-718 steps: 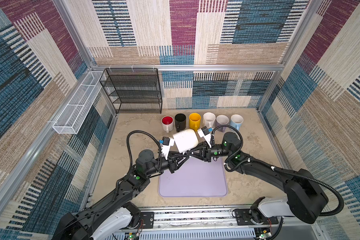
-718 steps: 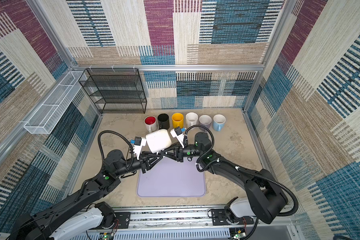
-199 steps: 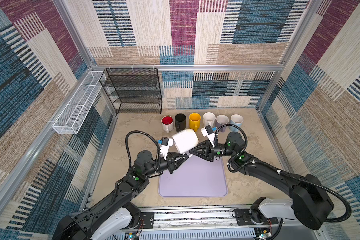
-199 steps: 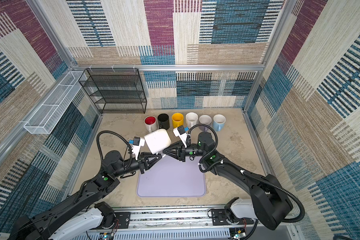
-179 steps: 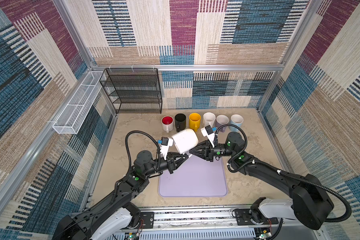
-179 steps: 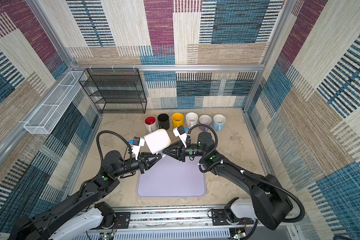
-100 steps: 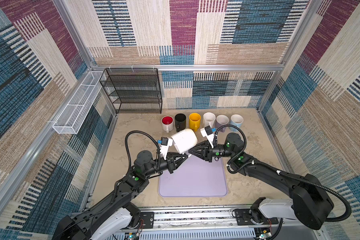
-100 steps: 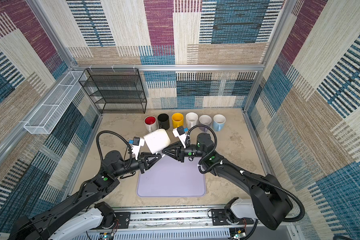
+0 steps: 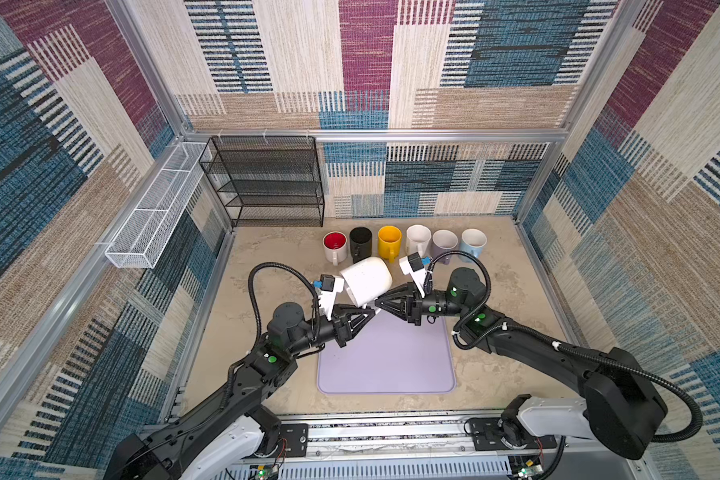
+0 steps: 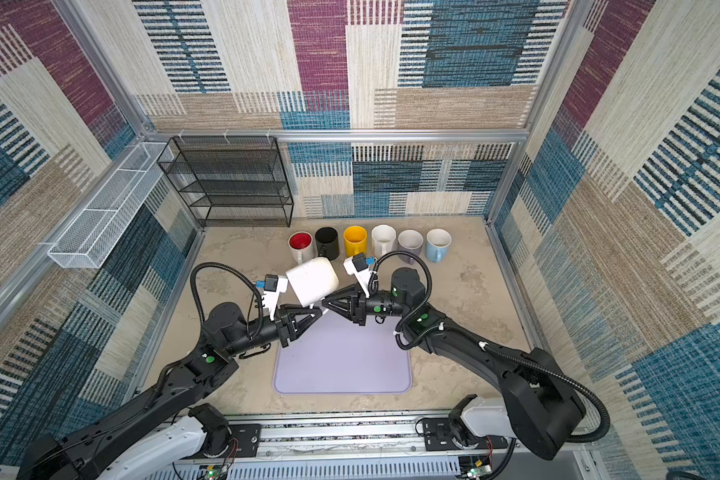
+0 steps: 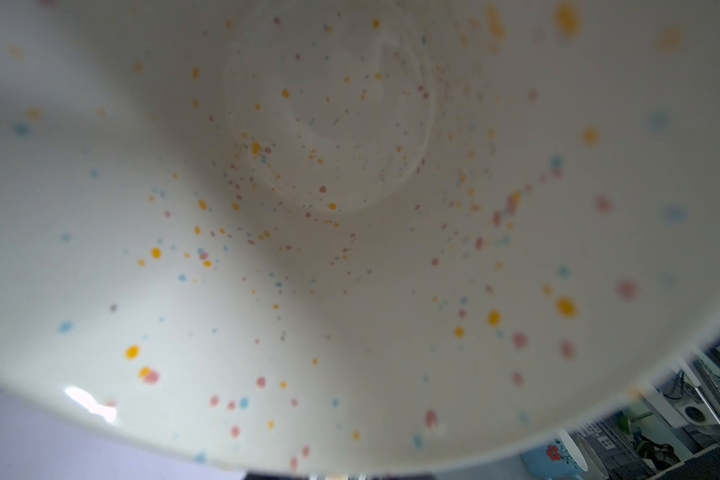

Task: Turn the mug right side up
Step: 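Close the left gripper on the speckled mug's rim while the right gripper holds its base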

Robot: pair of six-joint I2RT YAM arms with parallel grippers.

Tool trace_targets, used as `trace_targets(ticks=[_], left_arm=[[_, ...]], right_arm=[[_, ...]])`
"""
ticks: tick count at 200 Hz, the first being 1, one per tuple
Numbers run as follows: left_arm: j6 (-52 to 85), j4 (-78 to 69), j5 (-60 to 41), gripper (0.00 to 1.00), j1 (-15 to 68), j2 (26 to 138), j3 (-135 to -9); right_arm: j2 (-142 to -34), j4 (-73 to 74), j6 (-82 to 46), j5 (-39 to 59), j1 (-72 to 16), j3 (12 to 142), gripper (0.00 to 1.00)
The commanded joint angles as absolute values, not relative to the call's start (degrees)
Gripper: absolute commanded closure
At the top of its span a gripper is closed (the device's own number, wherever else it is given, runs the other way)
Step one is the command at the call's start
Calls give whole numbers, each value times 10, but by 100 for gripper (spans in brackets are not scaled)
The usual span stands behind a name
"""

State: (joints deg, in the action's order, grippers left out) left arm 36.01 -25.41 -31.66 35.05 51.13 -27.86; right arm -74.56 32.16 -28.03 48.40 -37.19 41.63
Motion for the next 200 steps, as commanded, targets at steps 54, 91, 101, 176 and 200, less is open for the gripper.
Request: trace_targets(ticks=[54, 91, 101, 176, 200], left_arm=[[341, -262, -263, 77, 351, 516, -283], [338, -250, -255, 77, 351, 520, -290], [338, -249, -254, 77, 352, 522, -291], [337, -240, -243, 77, 352, 524, -296], [337, -237, -239, 77, 351, 523, -295]], right_arm=[[-737, 362, -289, 562, -390, 421, 100], [-733, 361, -282, 569, -395, 424, 100], [-733, 361, -279, 573, -397, 425, 100], [-730, 352, -263, 583, -408, 429, 100], [-728, 346, -257, 585, -411, 430, 100]])
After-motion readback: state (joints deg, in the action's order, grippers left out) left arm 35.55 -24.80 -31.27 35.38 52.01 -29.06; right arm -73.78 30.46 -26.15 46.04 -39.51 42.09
